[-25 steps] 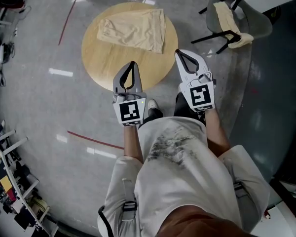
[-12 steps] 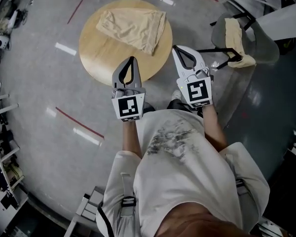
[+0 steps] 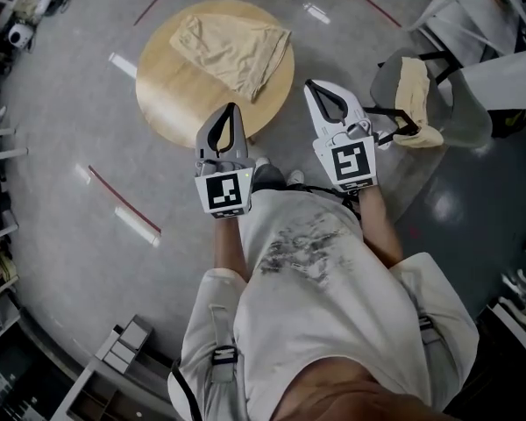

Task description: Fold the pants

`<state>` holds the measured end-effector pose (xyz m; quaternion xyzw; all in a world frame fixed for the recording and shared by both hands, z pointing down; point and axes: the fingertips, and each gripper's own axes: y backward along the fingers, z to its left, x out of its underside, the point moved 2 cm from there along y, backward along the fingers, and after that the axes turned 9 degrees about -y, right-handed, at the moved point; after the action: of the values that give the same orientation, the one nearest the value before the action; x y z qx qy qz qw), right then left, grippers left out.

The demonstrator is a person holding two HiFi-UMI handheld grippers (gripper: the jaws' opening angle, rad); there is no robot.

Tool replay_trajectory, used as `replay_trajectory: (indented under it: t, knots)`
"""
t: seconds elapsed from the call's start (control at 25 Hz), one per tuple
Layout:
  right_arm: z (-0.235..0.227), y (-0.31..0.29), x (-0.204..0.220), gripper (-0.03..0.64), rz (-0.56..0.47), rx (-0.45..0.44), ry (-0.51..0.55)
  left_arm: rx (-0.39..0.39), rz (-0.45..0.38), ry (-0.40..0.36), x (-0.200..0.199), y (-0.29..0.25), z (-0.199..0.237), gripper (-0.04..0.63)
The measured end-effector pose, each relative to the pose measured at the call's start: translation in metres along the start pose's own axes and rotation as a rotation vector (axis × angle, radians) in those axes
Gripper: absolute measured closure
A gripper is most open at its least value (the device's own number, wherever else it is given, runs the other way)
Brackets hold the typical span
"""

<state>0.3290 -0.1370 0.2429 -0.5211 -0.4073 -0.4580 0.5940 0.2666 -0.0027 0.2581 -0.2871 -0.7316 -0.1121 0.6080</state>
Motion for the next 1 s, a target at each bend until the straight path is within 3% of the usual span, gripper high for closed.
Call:
replay_trajectory:
  t: [0.36, 0.68, 1.0]
  knots:
    - [-0.030, -0.037, 0.006, 0.607, 0.001, -0.073, 0.027, -0.053, 0.025, 0.024, 0.008, -0.036, 0.000, 0.588]
    - [-0.061, -0.114, 0.009, 0.607, 0.059, -0.162, 0.054, -0.117, 0.052, 0.083, 0.019, -0.088, 0.032, 0.588]
    - [-0.064, -0.174, 0.009, 0.607, 0.118, -0.244, 0.101, -0.169, 0.091, 0.131, 0.036, -0.119, 0.069, 0.588]
